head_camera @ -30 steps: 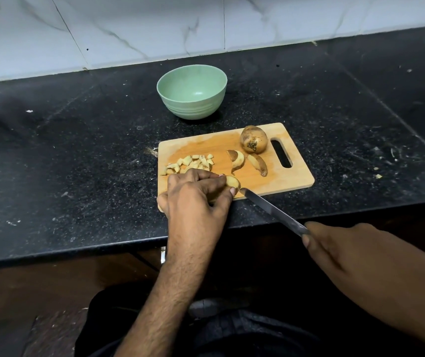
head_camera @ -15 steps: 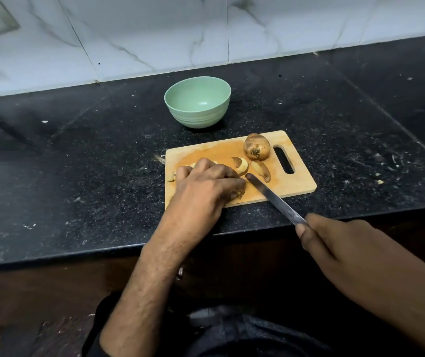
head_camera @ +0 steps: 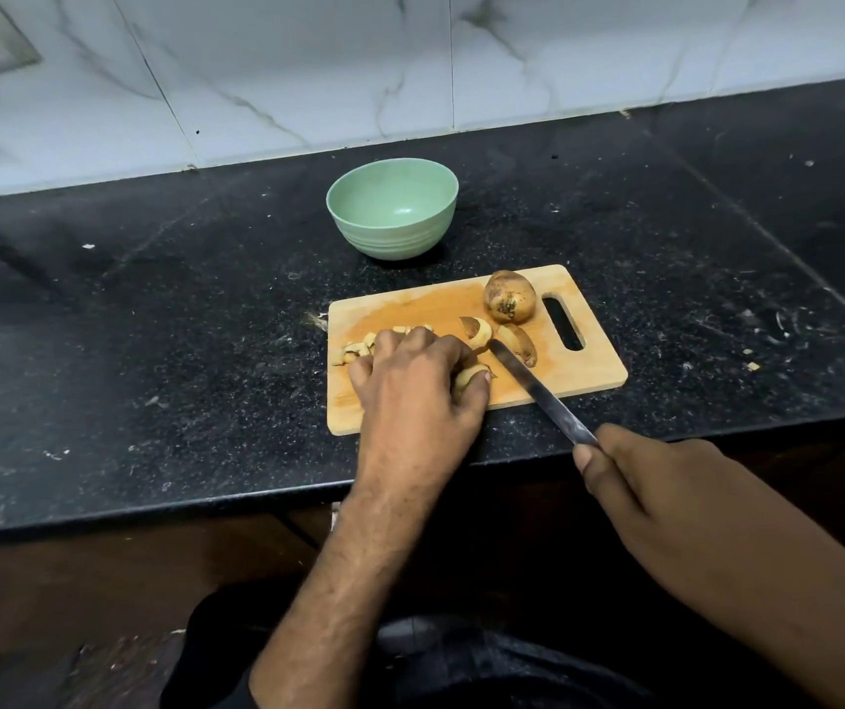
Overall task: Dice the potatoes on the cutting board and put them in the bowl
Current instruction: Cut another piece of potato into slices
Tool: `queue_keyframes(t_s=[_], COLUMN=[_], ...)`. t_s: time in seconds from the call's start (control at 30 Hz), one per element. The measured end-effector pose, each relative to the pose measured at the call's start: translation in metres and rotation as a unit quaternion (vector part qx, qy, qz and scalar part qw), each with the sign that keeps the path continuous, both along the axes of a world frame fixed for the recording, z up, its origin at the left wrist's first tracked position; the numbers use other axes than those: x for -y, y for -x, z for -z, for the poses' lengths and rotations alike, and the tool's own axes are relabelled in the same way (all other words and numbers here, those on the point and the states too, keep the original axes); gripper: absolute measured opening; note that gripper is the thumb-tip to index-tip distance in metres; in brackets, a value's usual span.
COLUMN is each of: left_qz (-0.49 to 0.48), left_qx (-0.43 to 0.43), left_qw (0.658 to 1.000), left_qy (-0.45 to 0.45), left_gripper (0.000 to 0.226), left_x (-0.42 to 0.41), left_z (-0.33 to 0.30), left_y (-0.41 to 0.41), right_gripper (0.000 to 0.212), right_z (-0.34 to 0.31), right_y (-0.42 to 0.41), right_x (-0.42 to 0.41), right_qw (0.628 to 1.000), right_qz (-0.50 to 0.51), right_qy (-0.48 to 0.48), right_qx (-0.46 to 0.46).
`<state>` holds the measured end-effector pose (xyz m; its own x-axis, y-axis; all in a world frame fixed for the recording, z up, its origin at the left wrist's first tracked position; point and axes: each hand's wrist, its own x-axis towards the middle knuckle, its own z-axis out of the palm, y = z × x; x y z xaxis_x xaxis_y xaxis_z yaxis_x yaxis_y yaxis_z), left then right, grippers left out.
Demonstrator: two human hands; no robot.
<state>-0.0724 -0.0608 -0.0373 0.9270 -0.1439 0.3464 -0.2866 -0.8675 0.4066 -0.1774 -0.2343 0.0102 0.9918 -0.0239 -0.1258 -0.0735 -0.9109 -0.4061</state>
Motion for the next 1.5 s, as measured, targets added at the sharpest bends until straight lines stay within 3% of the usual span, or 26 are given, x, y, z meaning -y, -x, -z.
queue_keyframes(t_s=[0.27,1.0,1.23,1.5], left_qz=[-0.036,-0.033,-0.036,-0.054], left_qx=[-0.055,-0.047,-0.050,-0.035], left_qw=[0.998,0.998,0.998,0.997], left_qy=[0.016,0.009,0.014,0.036], left_gripper=[0.026,0.021,0.020,0.020], left_x=[-0.004,-0.002,0.000,0.001], left_z=[-0.001,-0.008,-0.007,-0.004], left_y=[0.007,0.005,0.004,0.010], right_gripper=[0.036,0.015,0.018,0.023], right_z=[0.002,-0.007,0.001,-0.011], right_y=[0.001,-0.010,-0.021,0.002], right_x=[-0.021,-0.034,-0.028,-0.017], right_qw=[1.000,0.988,0.990,0.978], right_qz=[-0.003,-0.033,-0.053,-0.058], right_qy=[0.010,0.119,0.114,0.118], right_qx=[0.006,-0.088,-0.065,-0.163])
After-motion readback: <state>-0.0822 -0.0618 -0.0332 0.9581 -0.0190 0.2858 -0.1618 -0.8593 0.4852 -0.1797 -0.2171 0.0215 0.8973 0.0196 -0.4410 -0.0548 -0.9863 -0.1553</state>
